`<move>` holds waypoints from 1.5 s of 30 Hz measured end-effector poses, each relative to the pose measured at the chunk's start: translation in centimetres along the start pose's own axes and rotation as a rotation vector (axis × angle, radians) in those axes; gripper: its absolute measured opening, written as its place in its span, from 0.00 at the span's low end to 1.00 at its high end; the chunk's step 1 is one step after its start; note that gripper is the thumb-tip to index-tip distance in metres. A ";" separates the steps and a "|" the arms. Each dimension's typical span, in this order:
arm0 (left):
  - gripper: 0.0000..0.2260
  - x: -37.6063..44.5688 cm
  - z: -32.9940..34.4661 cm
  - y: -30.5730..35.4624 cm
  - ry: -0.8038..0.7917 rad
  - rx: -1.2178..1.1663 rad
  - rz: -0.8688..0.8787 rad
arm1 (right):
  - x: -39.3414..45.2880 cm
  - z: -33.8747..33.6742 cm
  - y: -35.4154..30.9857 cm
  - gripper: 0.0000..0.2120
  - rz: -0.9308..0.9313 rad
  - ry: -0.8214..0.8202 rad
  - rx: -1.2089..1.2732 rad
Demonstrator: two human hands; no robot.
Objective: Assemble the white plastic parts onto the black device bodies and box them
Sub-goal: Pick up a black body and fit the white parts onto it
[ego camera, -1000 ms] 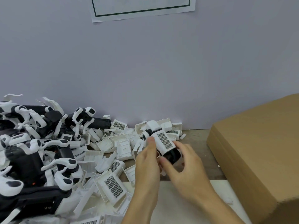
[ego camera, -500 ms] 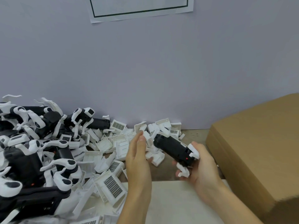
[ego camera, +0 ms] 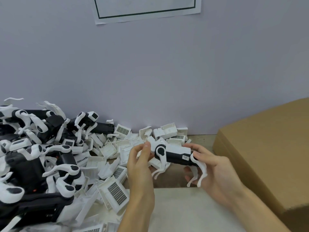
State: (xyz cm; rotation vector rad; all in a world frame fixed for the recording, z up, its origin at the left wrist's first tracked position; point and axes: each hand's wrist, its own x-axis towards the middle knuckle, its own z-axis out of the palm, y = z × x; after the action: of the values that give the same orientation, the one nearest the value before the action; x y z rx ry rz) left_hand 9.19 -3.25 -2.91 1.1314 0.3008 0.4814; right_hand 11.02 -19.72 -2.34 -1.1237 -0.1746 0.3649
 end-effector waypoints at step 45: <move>0.12 -0.7 1.3 -0.9 -0.216 0.292 -0.112 | -1.4 -0.4 -5.6 0.08 -0.164 0.447 -0.049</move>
State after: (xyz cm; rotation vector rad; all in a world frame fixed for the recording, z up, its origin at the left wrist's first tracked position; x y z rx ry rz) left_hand 9.33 -4.93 -3.19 1.4297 0.2482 0.2170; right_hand 10.98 -22.71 2.61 -1.2030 0.1191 -0.0416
